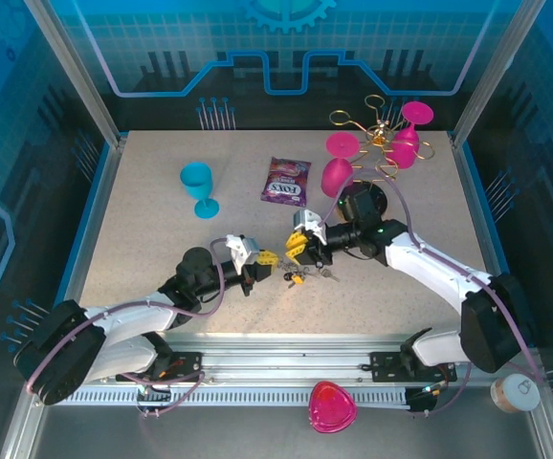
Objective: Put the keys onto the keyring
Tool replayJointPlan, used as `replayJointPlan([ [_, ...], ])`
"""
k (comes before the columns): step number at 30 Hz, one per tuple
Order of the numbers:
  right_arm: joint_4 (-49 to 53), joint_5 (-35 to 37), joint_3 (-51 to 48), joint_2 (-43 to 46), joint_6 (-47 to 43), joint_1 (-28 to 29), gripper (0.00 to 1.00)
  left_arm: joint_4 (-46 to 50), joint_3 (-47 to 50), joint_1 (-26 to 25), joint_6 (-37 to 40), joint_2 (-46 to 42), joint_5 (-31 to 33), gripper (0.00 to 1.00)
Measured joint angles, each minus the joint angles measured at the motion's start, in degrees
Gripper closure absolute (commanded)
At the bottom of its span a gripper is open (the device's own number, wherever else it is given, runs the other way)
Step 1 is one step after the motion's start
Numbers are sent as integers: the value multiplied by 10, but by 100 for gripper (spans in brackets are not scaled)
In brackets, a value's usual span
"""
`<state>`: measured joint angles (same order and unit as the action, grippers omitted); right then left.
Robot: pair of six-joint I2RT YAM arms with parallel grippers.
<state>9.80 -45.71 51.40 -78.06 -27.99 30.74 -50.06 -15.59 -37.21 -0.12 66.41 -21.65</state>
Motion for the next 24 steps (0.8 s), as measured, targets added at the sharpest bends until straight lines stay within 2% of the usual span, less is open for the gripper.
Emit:
replayJointPlan([
  [12,7,47,-26,-5,-47,24,75,-14,0,0,0,4,-14,100],
  [24,-30,24,-30,-12,-11,25,81,-31,0,6,-5,16,-27,100],
])
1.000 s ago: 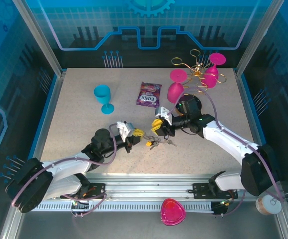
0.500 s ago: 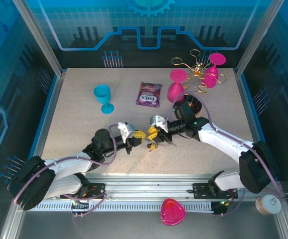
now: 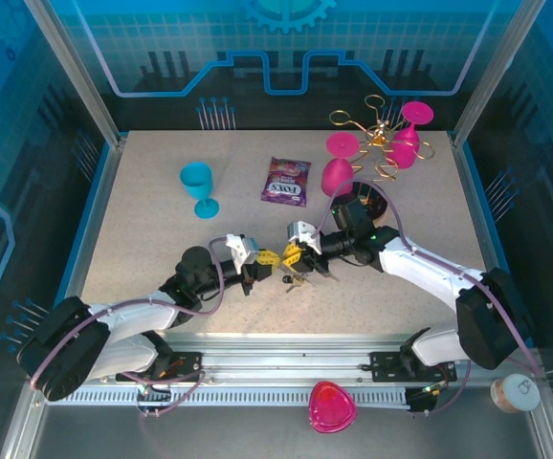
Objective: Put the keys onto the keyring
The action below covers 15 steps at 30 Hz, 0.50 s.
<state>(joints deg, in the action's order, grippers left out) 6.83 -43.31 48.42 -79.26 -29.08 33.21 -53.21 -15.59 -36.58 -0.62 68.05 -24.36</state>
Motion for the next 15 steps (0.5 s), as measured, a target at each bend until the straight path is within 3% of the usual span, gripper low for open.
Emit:
replayJointPlan([
  [4,-12,-13,0,-5,12,0,83,-11,0,1,-8,10,-2,100],
  [7,-16,-17,0,-8,23,0,98,-19,0,3,-10,16,-2,100],
  [11,-16,-18,0,-10,25,-3,100,-26,0,5,-10,22,-4,100],
  [12,-13,-18,0,-11,25,-3,100,-26,0,5,-12,23,-4,94],
  [14,3,-17,11,-15,23,-3,100,-24,0,5,-17,22,0,70],
  [15,16,-15,19,-16,20,-3,100,-21,0,5,-22,19,7,65],
])
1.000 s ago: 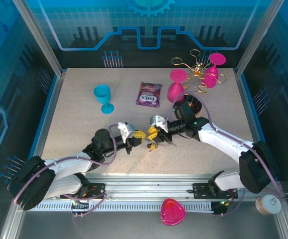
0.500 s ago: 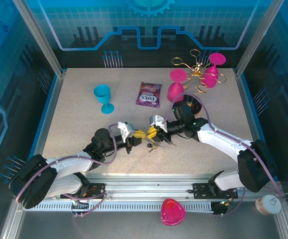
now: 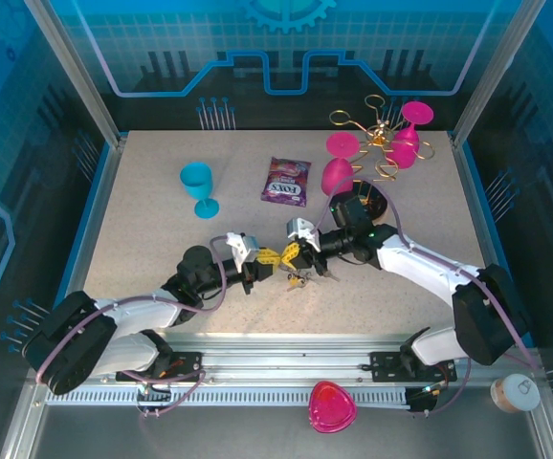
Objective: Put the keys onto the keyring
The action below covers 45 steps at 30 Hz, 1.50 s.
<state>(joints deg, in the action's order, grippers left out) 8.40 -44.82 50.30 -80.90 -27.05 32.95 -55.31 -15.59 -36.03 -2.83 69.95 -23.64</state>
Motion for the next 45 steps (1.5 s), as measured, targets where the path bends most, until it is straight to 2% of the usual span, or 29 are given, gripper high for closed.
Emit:
replayJointPlan([
  [3,56,24,42,-8,-13,0,100,51,-2,3,0,-40,18,62],
  [10,173,121,132,-21,-59,20,100,254,-45,3,52,-161,55,62],
  [17,251,190,188,-43,-92,50,100,362,-72,3,106,-159,63,62],
  [23,285,206,202,-46,-110,70,100,374,-85,3,138,-116,64,68],
  [34,303,209,212,-47,-116,88,100,334,-85,3,150,-99,43,73],
  [41,304,209,220,-54,-116,94,100,322,-85,3,148,-92,24,88],
  [45,306,209,223,-55,-116,94,100,321,-85,3,148,-92,11,100],
])
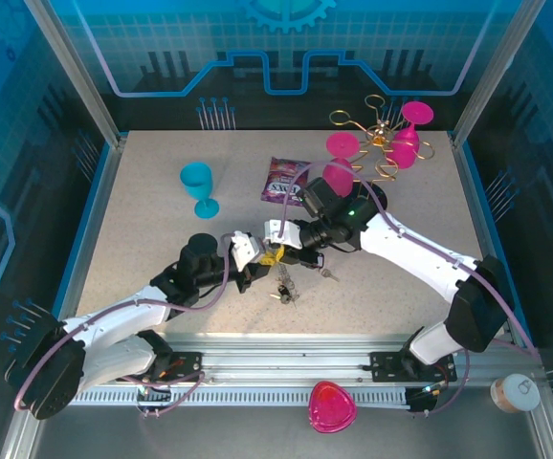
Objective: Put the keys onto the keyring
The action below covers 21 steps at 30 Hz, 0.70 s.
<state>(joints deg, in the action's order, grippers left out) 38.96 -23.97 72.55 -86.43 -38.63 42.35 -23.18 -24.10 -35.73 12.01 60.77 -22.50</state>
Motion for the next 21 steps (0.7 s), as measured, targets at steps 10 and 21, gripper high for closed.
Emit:
replayJointPlan([
  [10,-137,-141,-100,66,106,-100,79,-52,3,0,-5,0,-5,100],
  [21,-237,-188,-169,92,107,-106,78,-100,11,0,-23,12,-16,100],
])
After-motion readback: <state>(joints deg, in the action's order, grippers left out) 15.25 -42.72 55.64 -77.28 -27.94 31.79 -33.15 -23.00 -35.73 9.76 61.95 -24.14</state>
